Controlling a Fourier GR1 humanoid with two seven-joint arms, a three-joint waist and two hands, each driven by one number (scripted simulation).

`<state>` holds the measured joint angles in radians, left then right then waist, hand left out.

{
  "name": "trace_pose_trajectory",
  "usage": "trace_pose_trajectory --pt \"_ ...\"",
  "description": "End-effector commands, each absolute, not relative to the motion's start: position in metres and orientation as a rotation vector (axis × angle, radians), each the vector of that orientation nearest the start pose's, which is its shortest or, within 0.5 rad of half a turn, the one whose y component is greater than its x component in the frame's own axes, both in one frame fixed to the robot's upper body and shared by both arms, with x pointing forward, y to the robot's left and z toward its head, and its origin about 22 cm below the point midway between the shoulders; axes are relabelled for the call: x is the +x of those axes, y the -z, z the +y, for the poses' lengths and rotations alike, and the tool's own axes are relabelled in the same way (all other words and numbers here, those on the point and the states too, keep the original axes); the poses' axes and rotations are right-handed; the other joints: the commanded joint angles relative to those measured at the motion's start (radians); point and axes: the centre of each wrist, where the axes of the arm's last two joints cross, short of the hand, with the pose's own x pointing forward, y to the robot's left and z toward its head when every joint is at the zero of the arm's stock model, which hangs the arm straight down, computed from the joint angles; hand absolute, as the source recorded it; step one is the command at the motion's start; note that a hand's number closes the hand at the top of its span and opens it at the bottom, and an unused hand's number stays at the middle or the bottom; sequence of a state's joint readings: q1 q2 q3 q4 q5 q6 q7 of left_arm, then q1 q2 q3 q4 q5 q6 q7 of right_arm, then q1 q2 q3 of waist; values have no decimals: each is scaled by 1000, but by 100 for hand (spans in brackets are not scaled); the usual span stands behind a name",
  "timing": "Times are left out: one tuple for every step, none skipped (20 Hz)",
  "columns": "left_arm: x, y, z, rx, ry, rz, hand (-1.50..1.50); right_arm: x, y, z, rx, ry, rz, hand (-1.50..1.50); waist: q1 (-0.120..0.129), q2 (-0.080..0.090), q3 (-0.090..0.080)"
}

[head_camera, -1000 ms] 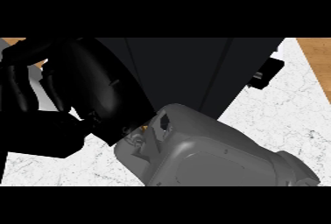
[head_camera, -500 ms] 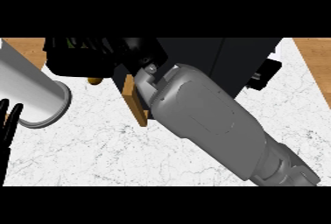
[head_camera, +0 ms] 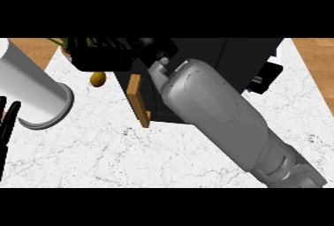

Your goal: Pick up the wine, place it into the cabinet and close the cabinet

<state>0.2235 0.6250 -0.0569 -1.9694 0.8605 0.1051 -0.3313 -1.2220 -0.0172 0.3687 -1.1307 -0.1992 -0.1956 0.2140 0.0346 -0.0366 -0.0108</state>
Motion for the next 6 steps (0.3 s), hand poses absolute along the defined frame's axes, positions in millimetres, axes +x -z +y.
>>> trace_pose_trajectory --pt "187 -100 313 -285 -186 -1953 -150 401 -239 -35 94 -565 -1884 150 -7 49 10" --pt "188 -97 320 -280 -158 -1947 -150 402 -243 -36 88 -577 -1882 150 -6 50 9" --pt "189 -94 316 -260 -196 -1953 -150 403 -231 -41 87 -562 -1887 150 -11 51 9" --pt "189 -95 311 -279 -193 -1936 -150 400 -231 -33 87 -572 -1890 150 -10 50 10" --pt "192 -97 307 -279 -194 -1942 -150 400 -243 -30 85 -565 -1890 150 -11 50 9" --pt "192 -100 308 -292 -192 -1946 -150 397 -217 -22 60 -584 -1894 150 -6 51 9"
